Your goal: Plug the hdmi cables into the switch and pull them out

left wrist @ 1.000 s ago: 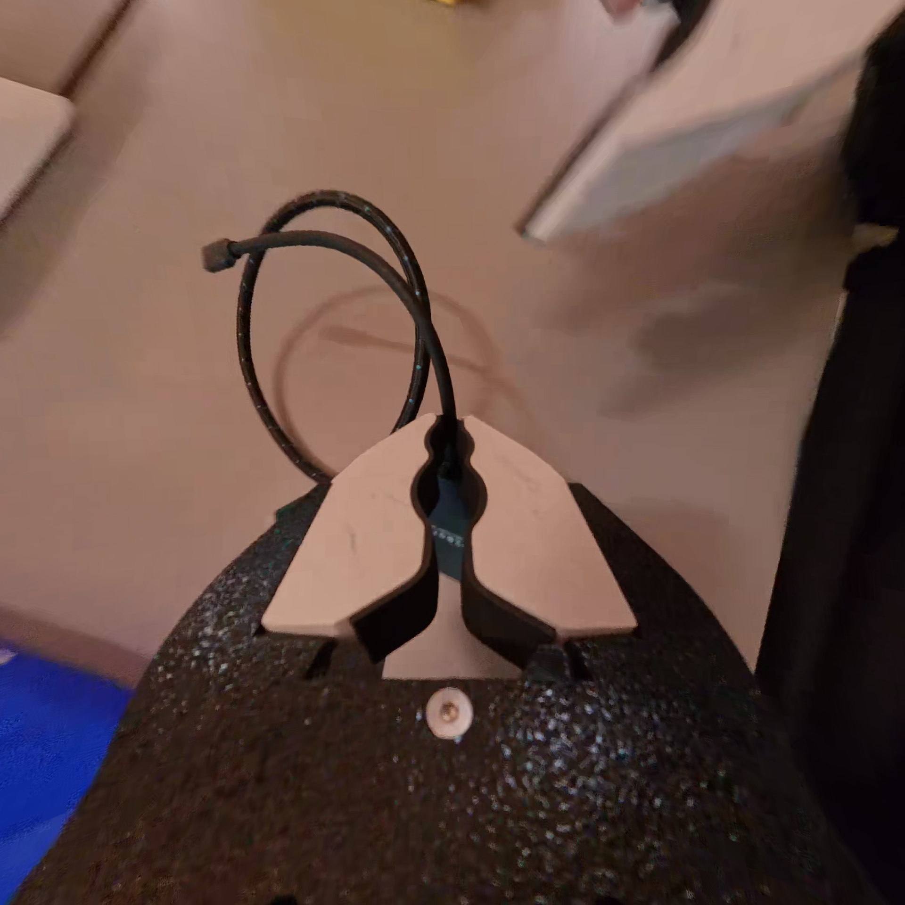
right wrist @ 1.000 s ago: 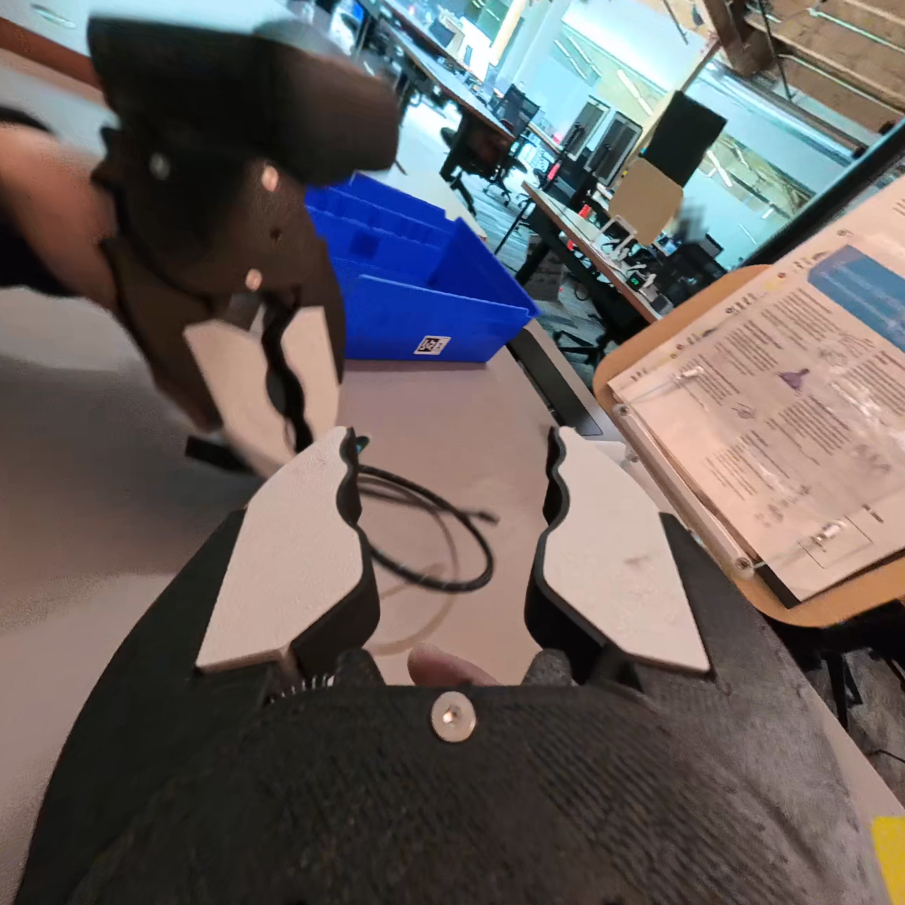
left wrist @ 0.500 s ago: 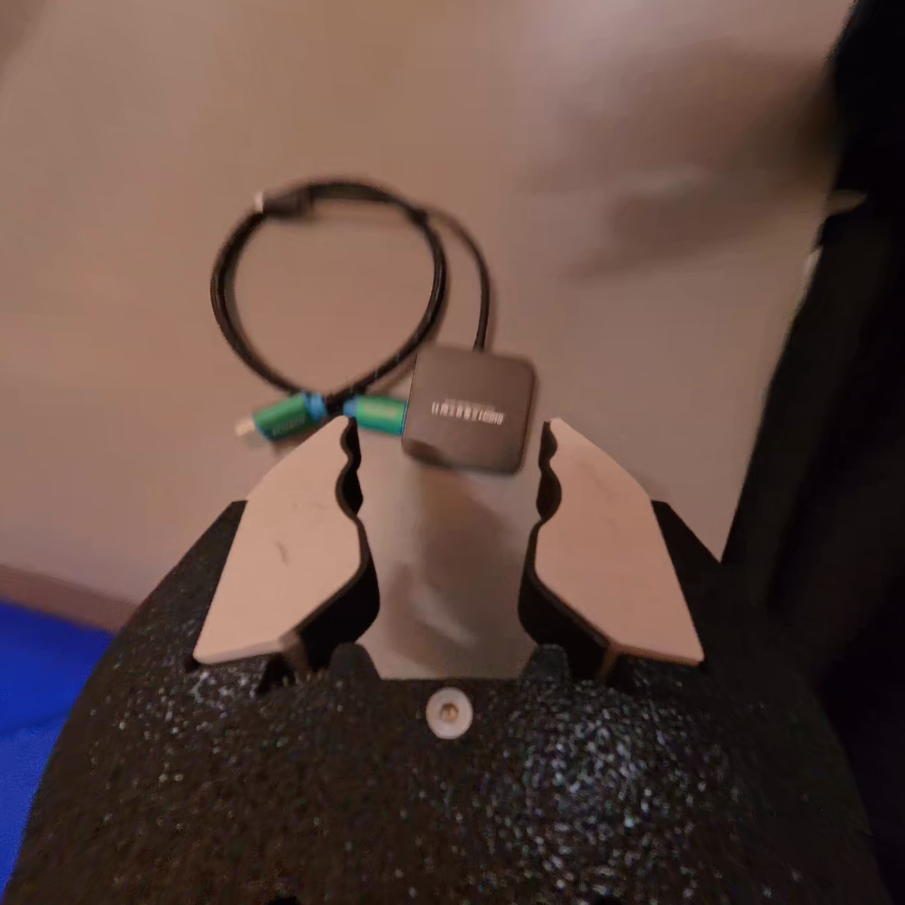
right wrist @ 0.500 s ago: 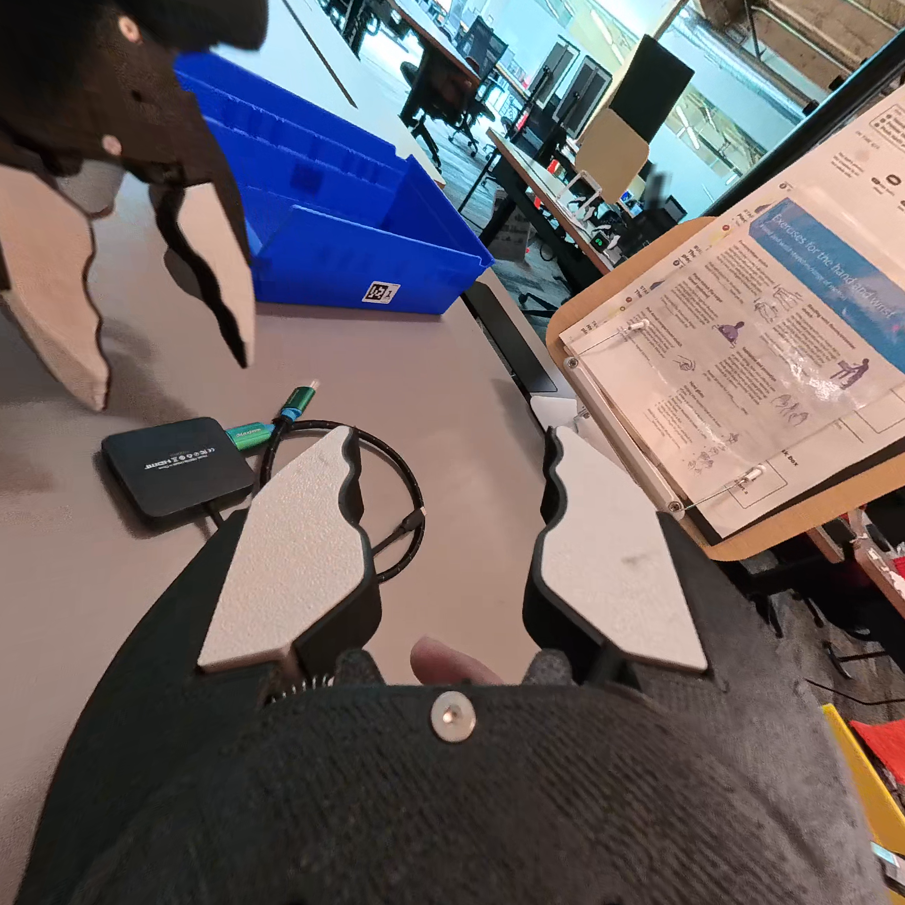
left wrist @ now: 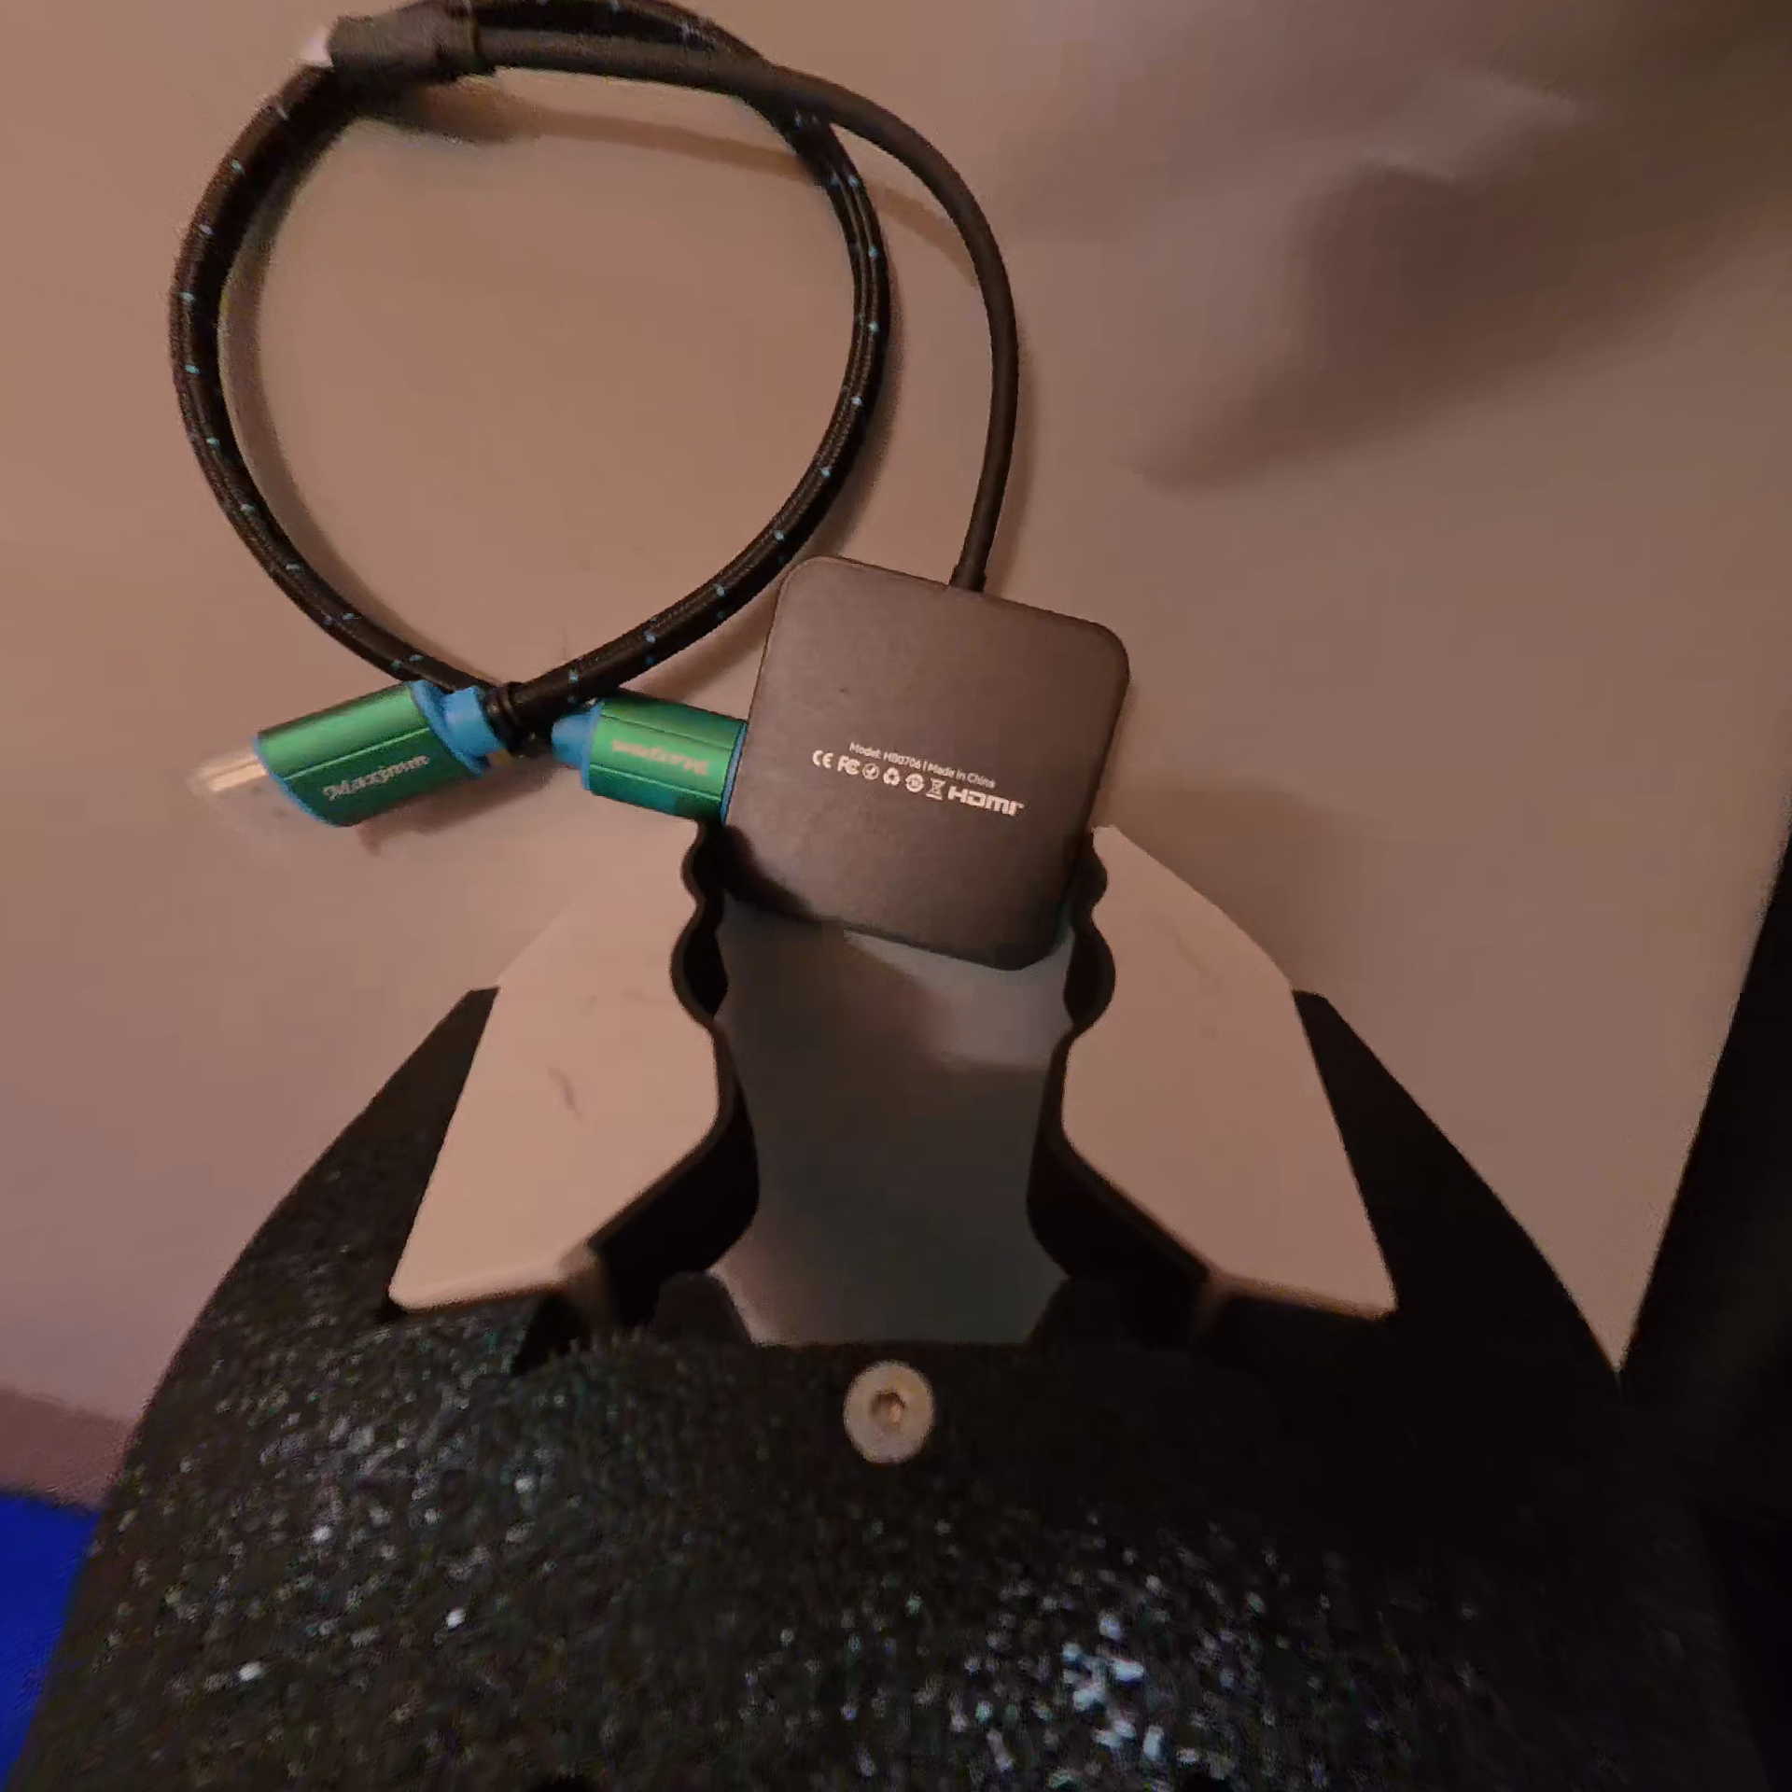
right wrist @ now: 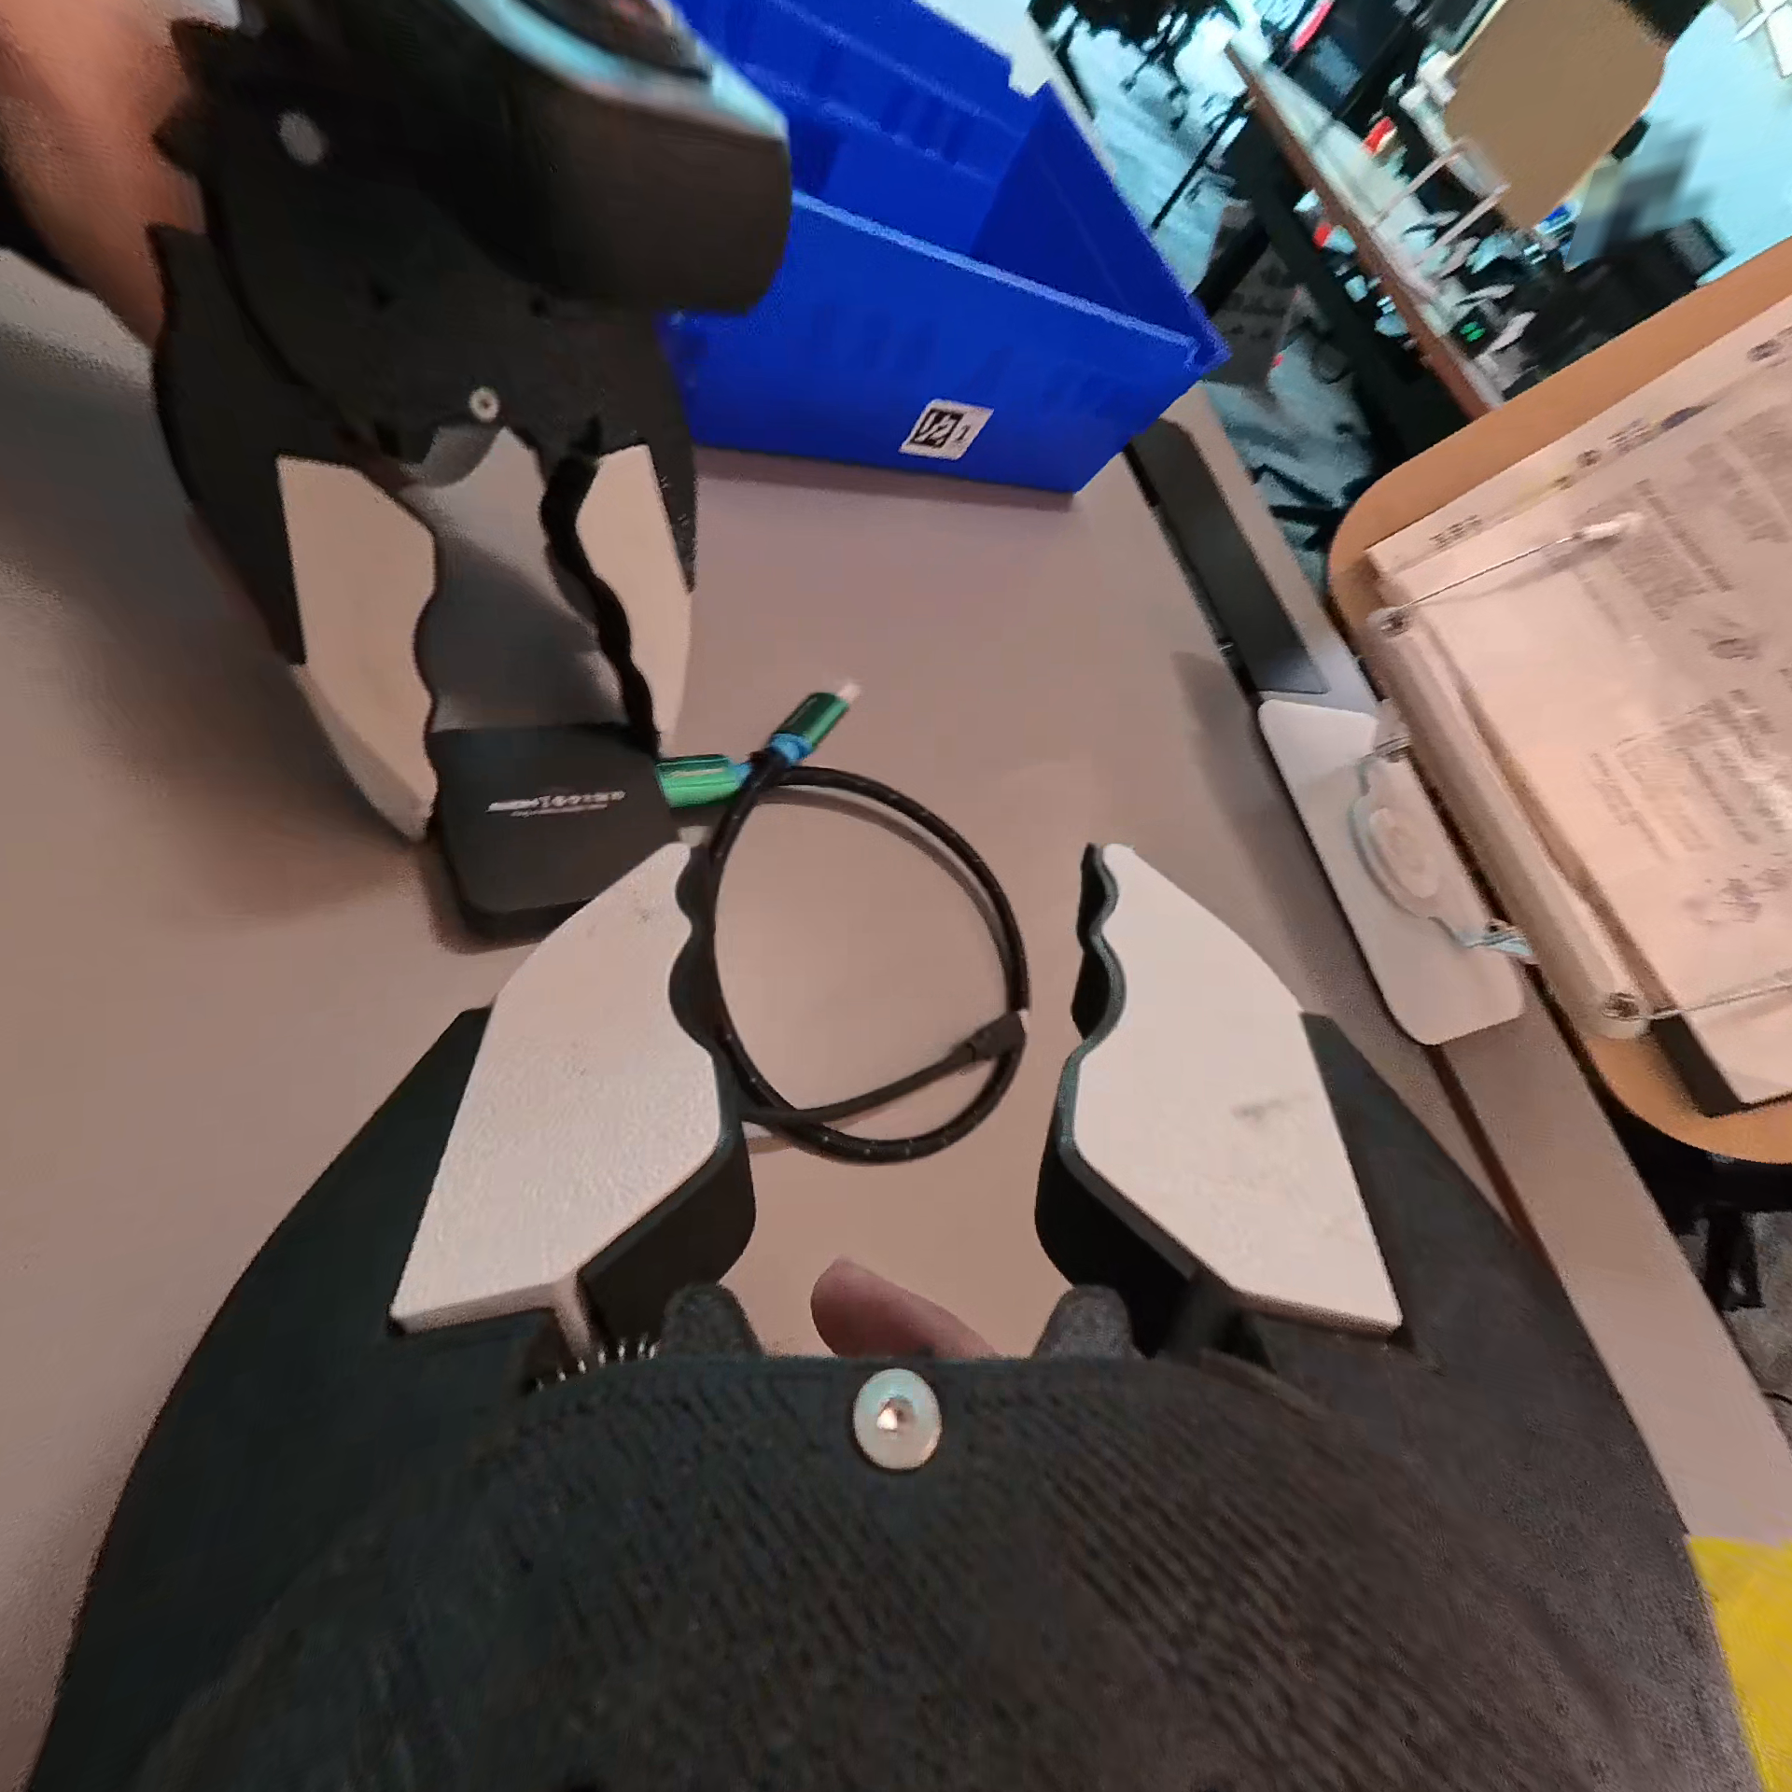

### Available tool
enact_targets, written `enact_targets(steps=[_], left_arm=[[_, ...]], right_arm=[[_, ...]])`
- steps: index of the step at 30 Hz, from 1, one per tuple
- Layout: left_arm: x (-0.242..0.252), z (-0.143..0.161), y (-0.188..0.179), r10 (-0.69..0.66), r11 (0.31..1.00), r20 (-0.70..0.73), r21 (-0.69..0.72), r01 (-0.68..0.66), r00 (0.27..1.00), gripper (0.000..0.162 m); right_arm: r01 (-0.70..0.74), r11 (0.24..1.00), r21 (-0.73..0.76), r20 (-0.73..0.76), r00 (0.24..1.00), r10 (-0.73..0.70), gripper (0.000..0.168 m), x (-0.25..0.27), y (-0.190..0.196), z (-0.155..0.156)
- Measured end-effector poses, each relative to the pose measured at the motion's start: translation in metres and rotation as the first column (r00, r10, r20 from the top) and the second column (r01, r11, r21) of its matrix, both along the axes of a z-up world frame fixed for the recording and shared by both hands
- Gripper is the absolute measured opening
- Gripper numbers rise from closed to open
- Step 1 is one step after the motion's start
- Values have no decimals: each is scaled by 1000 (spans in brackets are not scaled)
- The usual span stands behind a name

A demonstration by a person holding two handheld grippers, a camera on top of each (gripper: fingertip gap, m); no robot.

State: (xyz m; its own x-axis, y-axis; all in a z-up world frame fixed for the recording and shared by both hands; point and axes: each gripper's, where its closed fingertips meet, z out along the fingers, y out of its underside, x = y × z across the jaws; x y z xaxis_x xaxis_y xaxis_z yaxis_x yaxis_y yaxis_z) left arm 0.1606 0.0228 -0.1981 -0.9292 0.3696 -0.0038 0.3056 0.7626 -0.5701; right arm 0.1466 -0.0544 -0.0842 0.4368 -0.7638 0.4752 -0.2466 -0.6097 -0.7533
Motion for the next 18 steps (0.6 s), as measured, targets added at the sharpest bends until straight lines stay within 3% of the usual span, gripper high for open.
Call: enact_targets(steps=[2,8,10,14,16,18], left_arm=[[3,2,-4,-42,998,38,-52,44,998,68],[18,37,-18,-3,979,381,-189,81,925,68],[18,53,-25,0,962,545,-230,150,839,69],[2,74,-33,-49,911,807,-205,357,589,69],[-6,81,-38,-40,882,861,-208,424,506,68],[-14,86,-41,-36,847,896,-207,489,442,68]], right_arm=[[-11,1000,5,-51,999,11,73,-2,1,-9],[-56,988,146,-67,995,67,71,0,9,-15],[-66,986,153,-94,992,81,76,-1,9,-22],[-87,969,231,-116,986,116,80,-4,12,-24],[-102,959,265,-125,982,139,74,-7,13,-25],[-132,946,296,-187,963,193,53,-13,19,-35]])
